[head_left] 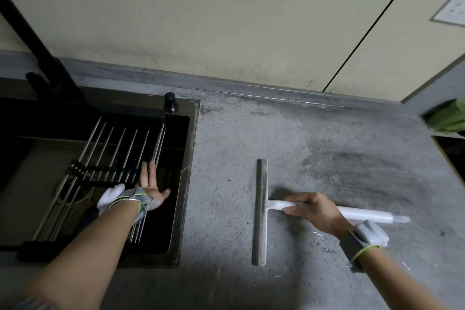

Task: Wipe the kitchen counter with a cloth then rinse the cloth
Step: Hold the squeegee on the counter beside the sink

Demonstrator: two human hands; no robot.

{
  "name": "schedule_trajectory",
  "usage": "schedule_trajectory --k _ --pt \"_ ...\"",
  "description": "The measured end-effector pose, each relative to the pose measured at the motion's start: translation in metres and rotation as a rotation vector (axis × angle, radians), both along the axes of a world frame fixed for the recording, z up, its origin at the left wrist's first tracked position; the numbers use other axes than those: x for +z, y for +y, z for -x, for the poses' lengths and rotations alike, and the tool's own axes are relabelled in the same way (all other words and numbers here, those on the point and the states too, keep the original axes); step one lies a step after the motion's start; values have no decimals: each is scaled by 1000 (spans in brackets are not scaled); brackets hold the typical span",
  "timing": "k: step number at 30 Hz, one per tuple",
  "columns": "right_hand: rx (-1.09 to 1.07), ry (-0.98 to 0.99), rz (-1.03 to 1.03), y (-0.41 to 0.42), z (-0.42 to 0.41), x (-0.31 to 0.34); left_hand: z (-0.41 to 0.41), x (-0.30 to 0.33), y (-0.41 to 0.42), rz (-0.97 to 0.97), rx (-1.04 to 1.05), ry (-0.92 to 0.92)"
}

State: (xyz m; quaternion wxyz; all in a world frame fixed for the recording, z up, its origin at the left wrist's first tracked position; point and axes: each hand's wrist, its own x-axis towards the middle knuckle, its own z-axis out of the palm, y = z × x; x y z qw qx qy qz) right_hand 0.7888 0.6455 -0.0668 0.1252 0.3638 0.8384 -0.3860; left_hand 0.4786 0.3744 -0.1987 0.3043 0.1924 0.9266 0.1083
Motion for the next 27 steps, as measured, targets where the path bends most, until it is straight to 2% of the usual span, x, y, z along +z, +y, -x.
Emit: schedule_trajectory --k 13,16,21,27 --pt "30 -26 -1 -40 23 -1 -9 21 0 -128 9 -97" --pt "81 -10 -18 -57 38 -2 -19 31 1 -189 25 -50" --pt "145 10 -45 -82 64 2 -32 47 -2 -145 18 111" --pt "160 33 -8 -106 86 1 -36 56 -9 -249 48 88"
